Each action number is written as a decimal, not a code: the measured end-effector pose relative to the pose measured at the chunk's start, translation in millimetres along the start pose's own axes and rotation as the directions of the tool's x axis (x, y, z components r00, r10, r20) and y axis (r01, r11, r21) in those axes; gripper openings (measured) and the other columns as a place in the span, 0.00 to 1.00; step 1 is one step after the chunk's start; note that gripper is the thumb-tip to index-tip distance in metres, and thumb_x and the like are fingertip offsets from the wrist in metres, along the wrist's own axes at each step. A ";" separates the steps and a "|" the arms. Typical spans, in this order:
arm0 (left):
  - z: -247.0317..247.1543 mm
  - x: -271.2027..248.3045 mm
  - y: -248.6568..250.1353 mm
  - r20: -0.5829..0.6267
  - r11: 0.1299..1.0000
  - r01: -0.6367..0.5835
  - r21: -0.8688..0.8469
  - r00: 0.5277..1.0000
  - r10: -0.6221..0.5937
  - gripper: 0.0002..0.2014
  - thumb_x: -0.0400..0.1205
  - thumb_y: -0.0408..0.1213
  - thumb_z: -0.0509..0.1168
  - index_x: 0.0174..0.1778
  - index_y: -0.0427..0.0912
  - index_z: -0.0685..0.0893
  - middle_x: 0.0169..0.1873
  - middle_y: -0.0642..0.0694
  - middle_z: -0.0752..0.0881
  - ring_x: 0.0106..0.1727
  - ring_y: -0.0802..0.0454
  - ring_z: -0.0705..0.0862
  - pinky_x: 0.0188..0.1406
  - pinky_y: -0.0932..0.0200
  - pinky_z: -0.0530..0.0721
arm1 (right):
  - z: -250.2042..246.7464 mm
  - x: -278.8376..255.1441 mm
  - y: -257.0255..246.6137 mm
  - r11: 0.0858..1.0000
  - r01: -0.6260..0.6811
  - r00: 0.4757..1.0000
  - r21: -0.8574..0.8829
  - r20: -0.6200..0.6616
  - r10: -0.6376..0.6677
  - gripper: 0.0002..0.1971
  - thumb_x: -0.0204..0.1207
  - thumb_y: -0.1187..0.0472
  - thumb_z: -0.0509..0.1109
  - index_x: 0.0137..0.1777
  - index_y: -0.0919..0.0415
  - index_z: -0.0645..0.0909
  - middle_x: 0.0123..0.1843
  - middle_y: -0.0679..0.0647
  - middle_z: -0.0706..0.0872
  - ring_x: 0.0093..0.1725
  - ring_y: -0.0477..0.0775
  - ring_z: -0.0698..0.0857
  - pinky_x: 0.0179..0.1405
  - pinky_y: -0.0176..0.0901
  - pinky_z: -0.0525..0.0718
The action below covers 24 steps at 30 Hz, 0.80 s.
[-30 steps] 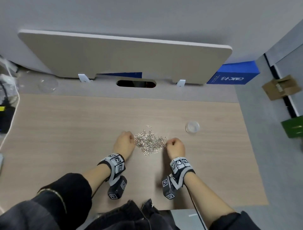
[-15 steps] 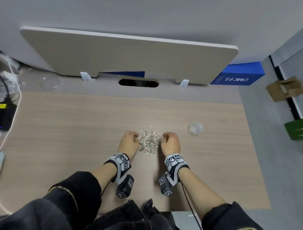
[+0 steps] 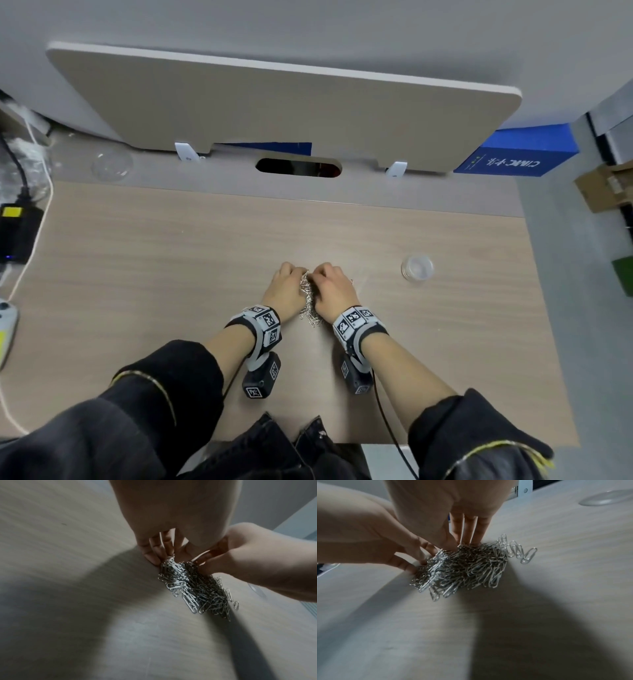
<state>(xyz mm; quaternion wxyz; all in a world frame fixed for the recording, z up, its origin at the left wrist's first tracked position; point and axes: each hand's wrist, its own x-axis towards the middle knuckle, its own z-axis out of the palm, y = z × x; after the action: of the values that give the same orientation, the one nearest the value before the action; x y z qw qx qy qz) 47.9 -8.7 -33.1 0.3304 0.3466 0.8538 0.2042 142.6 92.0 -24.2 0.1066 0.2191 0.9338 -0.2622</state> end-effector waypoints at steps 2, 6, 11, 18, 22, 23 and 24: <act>0.9 -1.0 2.7 0.033 1.000 -0.026 0.013 0.999 0.025 0.23 0.73 0.29 0.58 0.66 0.39 0.76 0.60 0.38 0.73 0.64 0.39 0.74 0.68 0.48 0.73 | -2.2 -4.0 2.8 1.000 0.017 1.000 0.024 -0.017 -0.017 0.21 0.68 0.68 0.62 0.62 0.62 0.82 0.60 0.57 0.79 0.59 0.63 0.76 0.57 0.55 0.79; -4.0 4.8 9.2 -0.007 0.999 0.010 0.048 1.000 -0.010 0.21 0.75 0.30 0.59 0.66 0.39 0.76 0.61 0.40 0.74 0.64 0.41 0.75 0.67 0.48 0.75 | -23.7 -13.2 24.8 0.994 -0.102 0.969 0.032 -0.223 0.106 0.17 0.69 0.66 0.65 0.58 0.61 0.84 0.56 0.58 0.81 0.57 0.63 0.77 0.55 0.52 0.79; -6.9 13.9 37.3 -0.022 0.999 0.011 0.050 1.000 -0.010 0.20 0.77 0.33 0.59 0.66 0.39 0.75 0.61 0.40 0.75 0.61 0.43 0.77 0.65 0.49 0.77 | -63.2 -23.3 78.1 0.911 -0.407 0.871 -0.066 -0.330 0.365 0.18 0.71 0.62 0.66 0.61 0.62 0.82 0.63 0.63 0.80 0.67 0.69 0.74 0.65 0.57 0.73; 4.3 22.9 84.7 0.017 1.000 -0.026 0.015 1.000 0.026 0.20 0.77 0.34 0.58 0.67 0.41 0.73 0.64 0.40 0.75 0.63 0.41 0.78 0.66 0.48 0.76 | -83.2 -37.9 112.8 0.803 -0.569 0.820 -0.178 -0.044 0.571 0.31 0.72 0.65 0.63 0.76 0.50 0.64 0.82 0.64 0.56 0.73 0.74 0.66 0.72 0.61 0.72; 7.3 27.9 98.5 0.046 0.999 -0.051 0.002 0.998 0.051 0.18 0.78 0.35 0.57 0.65 0.41 0.75 0.61 0.40 0.76 0.60 0.40 0.79 0.64 0.49 0.76 | -72.2 -45.3 105.3 0.830 -0.535 0.844 -0.154 -0.059 0.533 0.27 0.72 0.73 0.60 0.69 0.51 0.70 0.67 0.63 0.68 0.59 0.69 0.74 0.54 0.55 0.81; 6.9 28.4 100.7 0.051 0.998 -0.058 0.003 0.997 0.058 0.18 0.78 0.35 0.57 0.64 0.41 0.76 0.60 0.41 0.76 0.58 0.41 0.80 0.63 0.49 0.77 | -70.9 -45.9 102.2 0.832 -0.537 0.843 -0.137 -0.074 0.532 0.26 0.73 0.72 0.60 0.69 0.51 0.71 0.64 0.62 0.69 0.58 0.69 0.75 0.52 0.55 0.81; 7.6 30.4 100.5 0.052 0.998 -0.068 -0.011 0.996 0.068 0.17 0.77 0.35 0.57 0.63 0.42 0.76 0.58 0.41 0.76 0.56 0.41 0.80 0.62 0.49 0.78 | -71.8 -46.8 98.0 0.835 -0.541 0.841 -0.105 -0.094 0.533 0.24 0.75 0.69 0.60 0.69 0.51 0.71 0.63 0.62 0.70 0.57 0.69 0.76 0.51 0.55 0.81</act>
<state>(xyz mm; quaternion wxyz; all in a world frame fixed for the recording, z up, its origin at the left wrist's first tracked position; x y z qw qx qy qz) 82.7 82.2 6.9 0.3471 0.3792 0.8316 0.2102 223.3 189.2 7.4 0.1614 0.4726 0.8524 -0.1548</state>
